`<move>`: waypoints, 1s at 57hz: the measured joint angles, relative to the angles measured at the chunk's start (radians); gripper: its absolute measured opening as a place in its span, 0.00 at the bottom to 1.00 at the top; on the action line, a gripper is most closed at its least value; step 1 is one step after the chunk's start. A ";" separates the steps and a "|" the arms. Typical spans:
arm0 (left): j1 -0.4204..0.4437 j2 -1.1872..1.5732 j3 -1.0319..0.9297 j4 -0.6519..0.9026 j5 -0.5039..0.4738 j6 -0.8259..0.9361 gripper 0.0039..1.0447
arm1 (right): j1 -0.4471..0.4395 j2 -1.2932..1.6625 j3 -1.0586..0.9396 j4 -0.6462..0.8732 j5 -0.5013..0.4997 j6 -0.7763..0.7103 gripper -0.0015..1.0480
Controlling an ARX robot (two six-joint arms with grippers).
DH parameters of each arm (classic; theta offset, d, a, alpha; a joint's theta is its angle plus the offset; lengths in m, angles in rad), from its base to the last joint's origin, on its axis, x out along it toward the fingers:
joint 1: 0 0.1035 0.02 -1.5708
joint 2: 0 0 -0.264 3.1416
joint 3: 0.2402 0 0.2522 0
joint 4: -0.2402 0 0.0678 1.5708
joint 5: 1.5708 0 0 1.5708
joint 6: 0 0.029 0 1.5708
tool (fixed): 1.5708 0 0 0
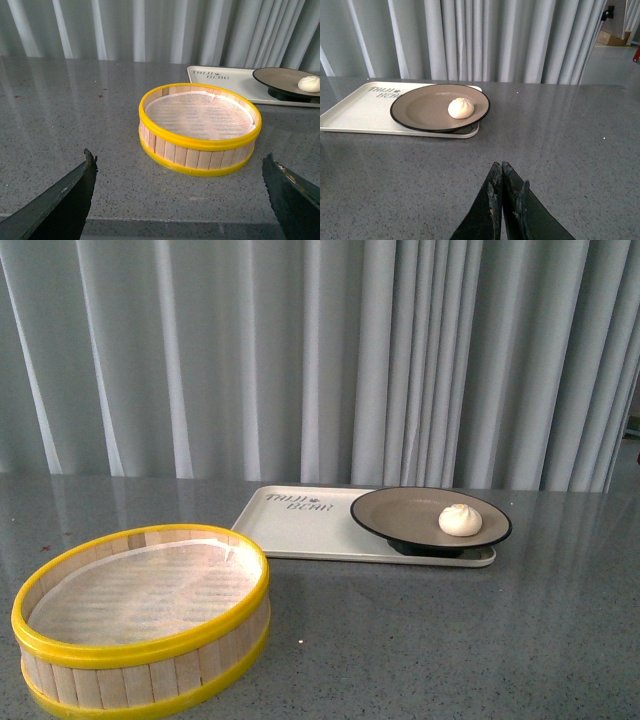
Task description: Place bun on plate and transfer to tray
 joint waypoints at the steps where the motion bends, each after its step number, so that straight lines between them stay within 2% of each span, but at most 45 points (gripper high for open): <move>1: 0.000 0.000 0.000 0.000 0.000 0.000 0.94 | -0.003 -0.011 -0.010 0.000 -0.004 0.000 0.02; 8: 0.000 0.000 0.000 0.000 0.000 0.000 0.94 | -0.020 -0.079 -0.064 -0.015 -0.025 0.001 0.02; 11: 0.000 0.000 0.000 0.000 0.000 0.000 0.94 | -0.068 -0.121 -0.091 -0.032 -0.090 0.002 0.02; 15: 0.000 0.000 0.000 0.000 0.000 0.000 0.94 | -0.094 -0.182 -0.124 -0.059 -0.091 0.002 0.02; 32: 0.000 0.000 0.000 0.000 0.000 0.000 0.94 | -0.095 -0.390 -0.196 -0.194 -0.096 0.002 0.02; 39: 0.000 0.000 0.000 0.000 0.000 0.000 0.94 | -0.096 -0.420 -0.238 -0.173 -0.096 0.002 0.02; 57: 0.000 0.000 0.000 0.000 0.000 0.000 0.94 | -0.096 -0.591 -0.240 -0.336 -0.096 0.002 0.02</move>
